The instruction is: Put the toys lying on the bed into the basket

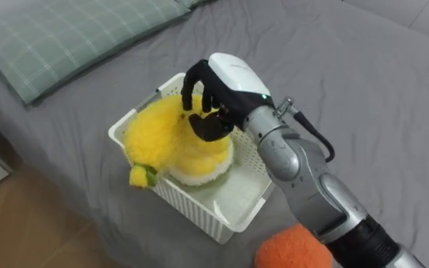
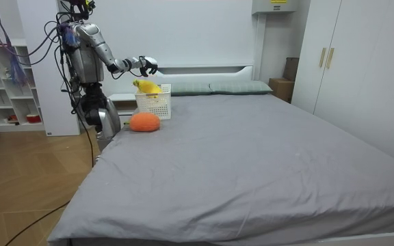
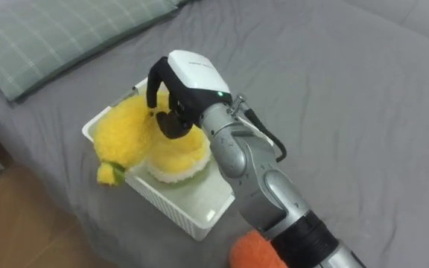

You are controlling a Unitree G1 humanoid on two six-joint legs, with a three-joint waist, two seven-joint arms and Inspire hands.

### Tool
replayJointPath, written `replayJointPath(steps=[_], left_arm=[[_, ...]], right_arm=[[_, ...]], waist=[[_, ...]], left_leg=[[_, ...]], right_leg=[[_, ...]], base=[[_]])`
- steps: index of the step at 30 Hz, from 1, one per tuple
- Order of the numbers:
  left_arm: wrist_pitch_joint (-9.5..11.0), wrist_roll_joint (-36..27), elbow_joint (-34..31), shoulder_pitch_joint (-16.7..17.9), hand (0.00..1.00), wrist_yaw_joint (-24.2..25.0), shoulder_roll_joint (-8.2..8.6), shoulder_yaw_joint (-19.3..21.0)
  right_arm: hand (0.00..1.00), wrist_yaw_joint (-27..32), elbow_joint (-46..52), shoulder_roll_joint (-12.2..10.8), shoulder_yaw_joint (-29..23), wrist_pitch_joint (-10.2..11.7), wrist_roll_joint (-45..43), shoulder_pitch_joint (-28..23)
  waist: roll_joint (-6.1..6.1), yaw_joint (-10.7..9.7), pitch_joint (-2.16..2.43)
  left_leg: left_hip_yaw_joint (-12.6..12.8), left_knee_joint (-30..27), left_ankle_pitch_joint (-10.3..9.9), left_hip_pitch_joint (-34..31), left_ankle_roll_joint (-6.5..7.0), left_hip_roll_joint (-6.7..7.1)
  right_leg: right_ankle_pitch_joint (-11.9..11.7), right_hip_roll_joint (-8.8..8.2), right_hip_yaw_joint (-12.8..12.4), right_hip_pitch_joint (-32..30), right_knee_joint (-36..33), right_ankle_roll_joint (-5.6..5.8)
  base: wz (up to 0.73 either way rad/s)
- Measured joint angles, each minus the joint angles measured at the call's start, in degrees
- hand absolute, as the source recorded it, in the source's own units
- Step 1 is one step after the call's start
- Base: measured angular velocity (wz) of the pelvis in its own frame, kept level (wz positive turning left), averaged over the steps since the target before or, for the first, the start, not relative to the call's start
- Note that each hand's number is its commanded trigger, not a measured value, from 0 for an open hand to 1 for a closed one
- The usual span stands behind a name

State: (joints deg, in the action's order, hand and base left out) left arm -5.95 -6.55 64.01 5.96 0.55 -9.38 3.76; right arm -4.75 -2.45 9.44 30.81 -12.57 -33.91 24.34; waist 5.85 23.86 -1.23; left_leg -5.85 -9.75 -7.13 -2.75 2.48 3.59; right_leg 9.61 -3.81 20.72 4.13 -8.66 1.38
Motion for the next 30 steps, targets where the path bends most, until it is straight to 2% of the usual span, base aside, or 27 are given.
replayJointPath(steps=[4, 11, 25, 30], left_arm=[[0.03, 0.01, 0.02, -0.05, 0.0, 0.0, -0.39, 0.0], [-0.02, -0.02, 0.01, -0.13, 0.0, 0.0, -0.33, -0.01], [-0.03, 0.01, -0.01, -0.05, 0.0, -0.4, -0.29, -0.02], [-0.03, -0.03, -0.02, 0.23, 0.0, -0.4, -0.36, -0.04]], right_arm=[[0.0, -1.71, -2.81, 0.0, 0.0, 0.0, 0.23, 0.0], [0.0, -3.67, -3.66, -0.05, 0.06, -0.01, 0.22, -0.01], [0.0, -3.71, -6.26, 0.01, 0.13, -0.01, 0.65, 0.0], [0.0, -3.71, -6.26, 0.08, -0.02, -0.01, 0.86, 0.0]], waist=[[0.57, -0.05, -0.27], [0.56, -0.02, -0.28], [0.67, 0.11, -0.2], [0.64, -0.39, -0.21]], left_leg=[[0.03, -0.08, -0.02, 0.0, 0.02, 0.01], [0.11, -0.04, -0.02, 0.0, 0.02, 0.02], [0.73, -0.05, 0.01, 0.38, 0.05, -0.12], [0.75, -0.1, 0.01, 0.33, 0.05, -0.1]], right_leg=[[-0.01, -0.02, -0.02, 0.07, -0.02, -0.01], [-0.01, -0.03, -0.07, 0.07, -0.01, -0.01], [-0.01, 0.0, -0.65, 0.15, -0.06, -0.01], [-0.01, 0.01, -0.66, 0.17, -0.05, -0.01]], base=[[0.0], [0.0], [-0.01], [0.0]])
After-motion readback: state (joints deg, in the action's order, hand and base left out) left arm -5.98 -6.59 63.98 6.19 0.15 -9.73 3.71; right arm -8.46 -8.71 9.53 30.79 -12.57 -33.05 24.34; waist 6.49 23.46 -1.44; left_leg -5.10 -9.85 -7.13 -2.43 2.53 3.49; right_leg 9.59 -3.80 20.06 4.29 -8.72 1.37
